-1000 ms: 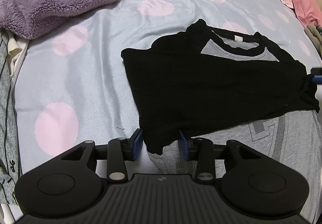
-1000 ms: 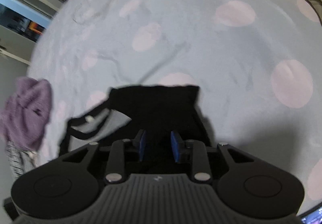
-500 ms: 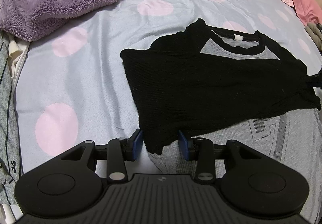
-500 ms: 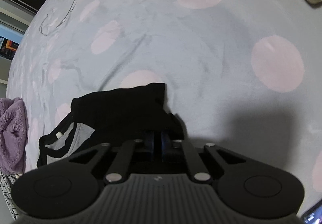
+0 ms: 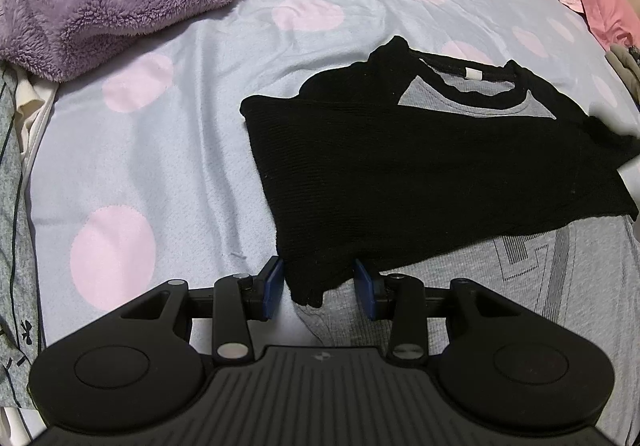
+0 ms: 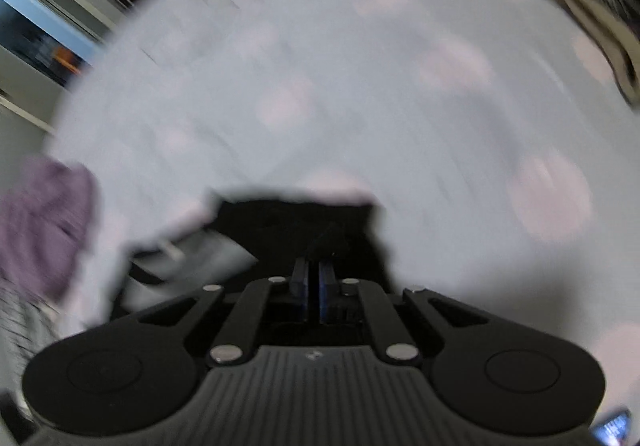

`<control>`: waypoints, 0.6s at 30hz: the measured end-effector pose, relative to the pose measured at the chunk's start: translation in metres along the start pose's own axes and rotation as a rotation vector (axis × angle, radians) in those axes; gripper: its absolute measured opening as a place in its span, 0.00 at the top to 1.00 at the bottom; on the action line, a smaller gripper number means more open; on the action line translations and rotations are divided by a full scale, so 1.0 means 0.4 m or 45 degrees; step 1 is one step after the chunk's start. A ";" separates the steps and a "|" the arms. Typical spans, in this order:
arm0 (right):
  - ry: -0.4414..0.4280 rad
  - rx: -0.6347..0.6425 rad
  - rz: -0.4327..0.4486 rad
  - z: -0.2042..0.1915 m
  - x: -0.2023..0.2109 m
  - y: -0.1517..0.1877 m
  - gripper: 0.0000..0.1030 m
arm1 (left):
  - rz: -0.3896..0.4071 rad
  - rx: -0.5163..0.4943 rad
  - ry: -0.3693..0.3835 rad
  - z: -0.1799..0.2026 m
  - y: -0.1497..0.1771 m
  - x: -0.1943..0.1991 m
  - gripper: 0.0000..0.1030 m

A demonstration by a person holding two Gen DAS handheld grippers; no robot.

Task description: Fold clothes

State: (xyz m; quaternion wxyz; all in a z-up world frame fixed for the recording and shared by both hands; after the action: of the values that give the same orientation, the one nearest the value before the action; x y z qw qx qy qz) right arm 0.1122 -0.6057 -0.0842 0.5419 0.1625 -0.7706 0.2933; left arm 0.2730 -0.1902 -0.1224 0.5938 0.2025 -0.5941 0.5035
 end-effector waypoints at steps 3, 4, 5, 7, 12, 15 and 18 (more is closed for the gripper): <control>0.059 -0.027 -0.061 0.039 -0.037 0.015 0.94 | 0.002 0.000 -0.001 0.001 0.001 0.001 0.65; 0.063 -0.032 -0.075 0.047 -0.038 0.017 0.93 | 0.002 -0.002 -0.002 0.001 0.001 0.000 0.65; 0.072 -0.035 -0.082 0.052 -0.036 0.017 0.88 | 0.002 -0.003 -0.004 0.002 0.001 -0.001 0.65; 0.124 -0.021 -0.043 0.060 -0.019 0.008 0.87 | 0.000 -0.005 -0.007 0.003 0.001 -0.002 0.64; 0.116 -0.059 0.051 0.094 0.017 -0.018 0.81 | -0.003 -0.003 0.006 0.001 0.000 0.002 0.64; 0.083 -0.076 0.039 0.097 0.001 -0.019 0.74 | 0.004 0.017 0.042 -0.008 -0.005 0.015 0.64; 0.112 -0.044 0.044 0.090 -0.003 -0.017 0.74 | 0.059 0.046 0.107 -0.028 -0.023 0.049 0.64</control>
State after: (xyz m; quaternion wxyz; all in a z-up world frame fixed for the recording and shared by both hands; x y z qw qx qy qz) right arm 0.0898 -0.6338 -0.0921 0.5730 0.1267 -0.7536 0.2961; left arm 0.2821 -0.1775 -0.1037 0.6025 0.1781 -0.5639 0.5360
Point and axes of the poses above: each gripper's, at about its wrist camera, not at the fingertips, and x roughly against the way its jaws point, z to its right, y to its underside, the point moved 3 cm from there along -x, roughly the way its jaws point, and after that the axes turned 8 degrees about y, right-handed, at the moved point
